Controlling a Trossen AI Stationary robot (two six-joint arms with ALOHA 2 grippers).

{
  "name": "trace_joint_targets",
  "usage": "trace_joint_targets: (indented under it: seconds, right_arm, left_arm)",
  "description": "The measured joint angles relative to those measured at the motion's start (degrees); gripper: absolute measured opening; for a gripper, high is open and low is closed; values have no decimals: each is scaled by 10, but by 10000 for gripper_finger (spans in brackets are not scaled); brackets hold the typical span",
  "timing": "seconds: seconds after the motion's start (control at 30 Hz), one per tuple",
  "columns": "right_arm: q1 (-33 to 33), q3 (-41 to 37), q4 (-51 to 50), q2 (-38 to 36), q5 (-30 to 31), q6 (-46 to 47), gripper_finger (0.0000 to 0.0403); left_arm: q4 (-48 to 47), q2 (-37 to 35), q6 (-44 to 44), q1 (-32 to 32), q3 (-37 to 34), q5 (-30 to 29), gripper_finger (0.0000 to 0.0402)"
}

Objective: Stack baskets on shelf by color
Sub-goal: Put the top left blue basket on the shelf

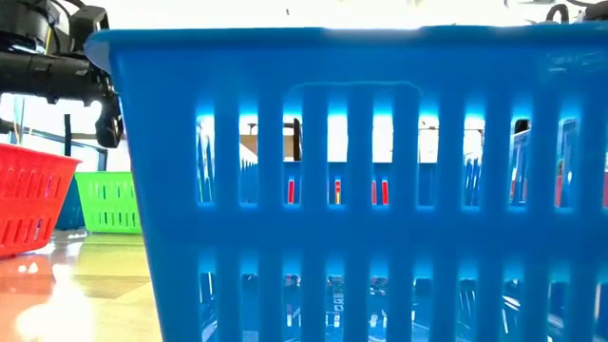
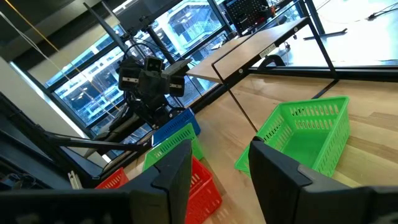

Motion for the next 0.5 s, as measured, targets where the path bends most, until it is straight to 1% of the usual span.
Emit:
trace_joint_targets:
  seconds: [0.17, 0.27, 0.43, 0.5]
  right_arm:
    - [0, 0, 0, 0, 0, 0, 145]
    - [0, 0, 4, 0, 0, 10, 145]
    - [0, 0, 8, 0, 3, 112, 145]
    - [0, 0, 8, 0, 12, 124, 145]
  left_arm:
    - [5, 0, -1, 0, 0, 30, 62]
    - [14, 0, -30, 0, 0, 41, 62]
    - [8, 0, -42, 0, 26, 60, 62]
    - [2, 1, -43, 0, 39, 57, 62]
